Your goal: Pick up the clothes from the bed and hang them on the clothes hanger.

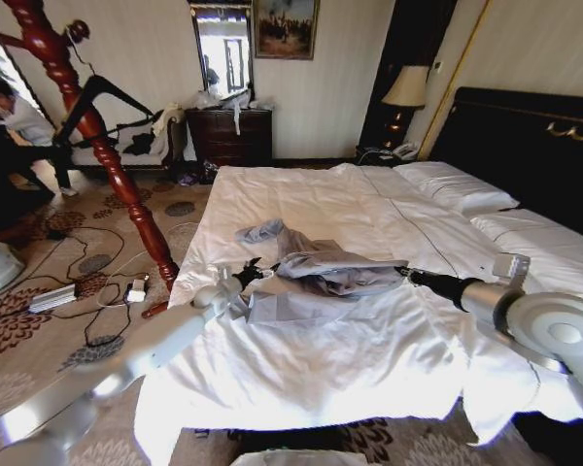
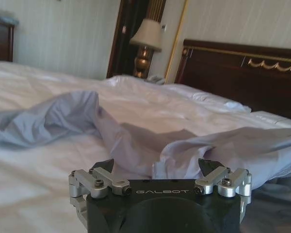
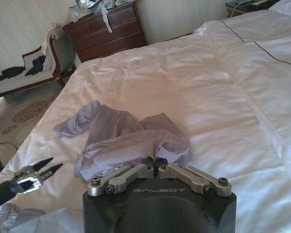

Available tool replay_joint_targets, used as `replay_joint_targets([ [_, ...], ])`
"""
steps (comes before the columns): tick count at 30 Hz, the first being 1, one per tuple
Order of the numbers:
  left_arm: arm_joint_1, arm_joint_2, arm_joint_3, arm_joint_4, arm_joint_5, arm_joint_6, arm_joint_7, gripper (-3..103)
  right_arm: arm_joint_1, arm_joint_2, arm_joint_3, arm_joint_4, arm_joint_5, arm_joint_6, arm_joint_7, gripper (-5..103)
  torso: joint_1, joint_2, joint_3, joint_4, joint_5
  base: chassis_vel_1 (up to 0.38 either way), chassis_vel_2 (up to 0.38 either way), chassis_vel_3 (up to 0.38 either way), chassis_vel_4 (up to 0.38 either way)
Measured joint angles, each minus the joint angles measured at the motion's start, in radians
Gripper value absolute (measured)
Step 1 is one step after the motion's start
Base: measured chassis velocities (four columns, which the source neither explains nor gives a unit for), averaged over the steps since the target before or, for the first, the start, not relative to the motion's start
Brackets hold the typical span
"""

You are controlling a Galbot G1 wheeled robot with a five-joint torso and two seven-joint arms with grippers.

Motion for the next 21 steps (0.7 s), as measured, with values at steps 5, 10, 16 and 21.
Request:
replay_joint_targets([
  [5,-0.012,-0.022,0.013,0.044,0.003,0.011,0.007,97,0.007,0.001,-0.004,0.000,0.003,0.000,0.000,0,0.000,0.000,0.000,0.0000,-0.0001,0.000,0.000,0.000,0.000],
  [10,-0.003,-0.057,0.005,0.064,0.034,0.021,0.007,96,0.011,0.001,-0.007,-0.004,0.004,0.000,0.000,0,0.000,0.000,0.000,-0.0004,-0.0002,0.000,0.000,0.000,0.000],
  [16,-0.008,-0.091,0.004,0.101,0.035,0.026,0.011,96,0.009,-0.003,-0.006,0.001,0.008,0.000,0.001,0,0.000,0.000,0.000,-0.0004,-0.0003,0.000,0.000,0.000,0.000],
  [21,-0.014,-0.113,0.014,0.128,0.042,0.030,0.015,96,0.010,-0.007,-0.005,0.005,0.016,0.000,0.003,0,0.000,0.000,0.000,-0.0003,-0.0002,0.000,0.000,0.000,0.000],
])
